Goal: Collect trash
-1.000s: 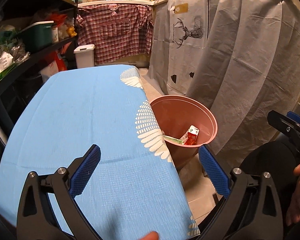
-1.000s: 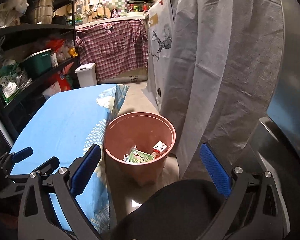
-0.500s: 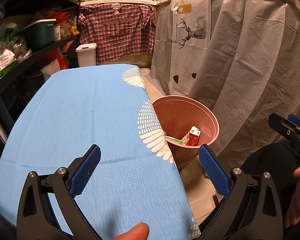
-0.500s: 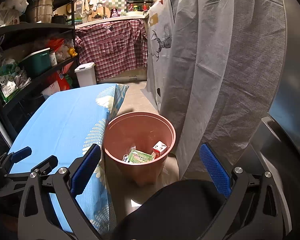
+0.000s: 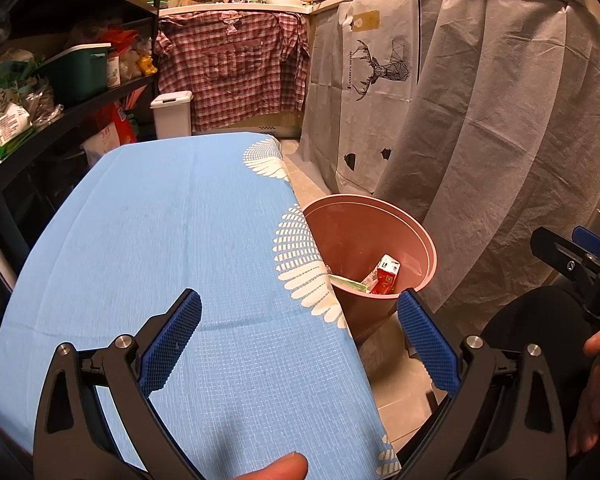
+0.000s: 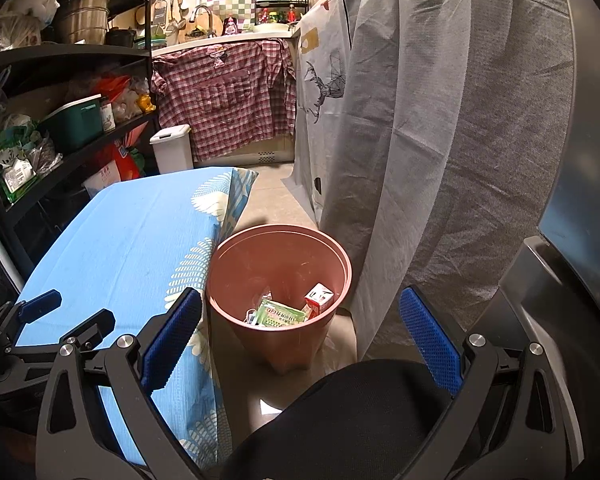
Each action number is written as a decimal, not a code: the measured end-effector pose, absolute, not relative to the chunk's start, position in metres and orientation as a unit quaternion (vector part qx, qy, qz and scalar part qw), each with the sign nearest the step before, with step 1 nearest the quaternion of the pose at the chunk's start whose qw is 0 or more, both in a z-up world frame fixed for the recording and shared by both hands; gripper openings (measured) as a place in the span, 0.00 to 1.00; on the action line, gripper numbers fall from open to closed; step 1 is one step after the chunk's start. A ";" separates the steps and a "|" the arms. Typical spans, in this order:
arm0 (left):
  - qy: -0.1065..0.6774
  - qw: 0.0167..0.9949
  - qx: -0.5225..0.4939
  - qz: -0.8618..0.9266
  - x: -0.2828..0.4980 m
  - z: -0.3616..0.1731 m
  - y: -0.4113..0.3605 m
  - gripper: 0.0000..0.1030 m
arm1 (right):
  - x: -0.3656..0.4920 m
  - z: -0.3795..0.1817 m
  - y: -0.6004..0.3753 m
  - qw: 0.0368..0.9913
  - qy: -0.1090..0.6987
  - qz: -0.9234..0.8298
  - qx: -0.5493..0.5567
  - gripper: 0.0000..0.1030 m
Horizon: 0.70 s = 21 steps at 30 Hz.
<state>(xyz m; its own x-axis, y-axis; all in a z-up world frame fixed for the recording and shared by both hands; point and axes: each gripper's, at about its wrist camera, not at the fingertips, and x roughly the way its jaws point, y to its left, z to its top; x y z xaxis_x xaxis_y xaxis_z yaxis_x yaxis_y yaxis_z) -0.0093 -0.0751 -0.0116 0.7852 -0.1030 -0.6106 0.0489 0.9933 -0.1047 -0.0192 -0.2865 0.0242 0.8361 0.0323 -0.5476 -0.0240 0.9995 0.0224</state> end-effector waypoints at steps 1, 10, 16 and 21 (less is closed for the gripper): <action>0.325 0.944 -0.042 -0.041 -0.009 -0.012 -0.075 0.93 | -0.020 0.024 -0.286 0.958 0.286 0.015 0.008 0.95; 0.322 0.945 -0.038 -0.043 -0.010 -0.011 -0.077 0.93 | -0.019 0.024 -0.286 0.958 0.286 0.014 0.007 0.95; 0.321 0.945 -0.038 -0.043 -0.010 -0.011 -0.077 0.93 | -0.020 0.024 -0.285 0.958 0.286 0.014 0.007 0.95; 0.321 0.945 -0.038 -0.043 -0.010 -0.011 -0.077 0.93 | -0.020 0.024 -0.285 0.958 0.285 0.015 0.005 0.95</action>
